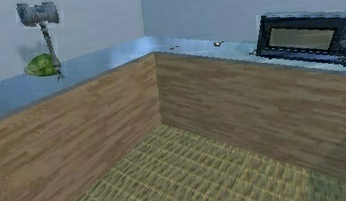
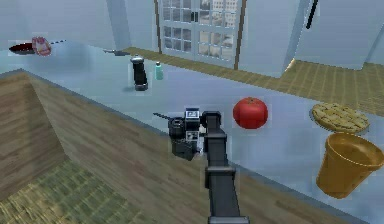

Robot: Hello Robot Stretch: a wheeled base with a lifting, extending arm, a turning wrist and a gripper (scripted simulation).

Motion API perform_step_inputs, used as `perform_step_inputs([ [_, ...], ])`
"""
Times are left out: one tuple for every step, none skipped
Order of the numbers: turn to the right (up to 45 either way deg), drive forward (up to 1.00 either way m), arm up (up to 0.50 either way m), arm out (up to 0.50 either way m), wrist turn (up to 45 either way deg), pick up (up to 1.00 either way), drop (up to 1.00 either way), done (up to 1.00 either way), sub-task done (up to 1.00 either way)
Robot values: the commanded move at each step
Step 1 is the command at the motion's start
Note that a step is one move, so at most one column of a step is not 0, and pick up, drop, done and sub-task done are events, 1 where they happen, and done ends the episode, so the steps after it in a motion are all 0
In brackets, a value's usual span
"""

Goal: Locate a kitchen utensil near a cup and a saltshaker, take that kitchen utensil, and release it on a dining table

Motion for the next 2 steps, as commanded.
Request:
perform_step_inputs([
  [0.0, 0.0, 0.1, 0.0, 0.0, 0.0, 0.0, 0.0, 0.0],
  [0.0, 0.0, 0.04, 0.0, 0.0, 0.0, 0.0, 0.0, 0.0],
])
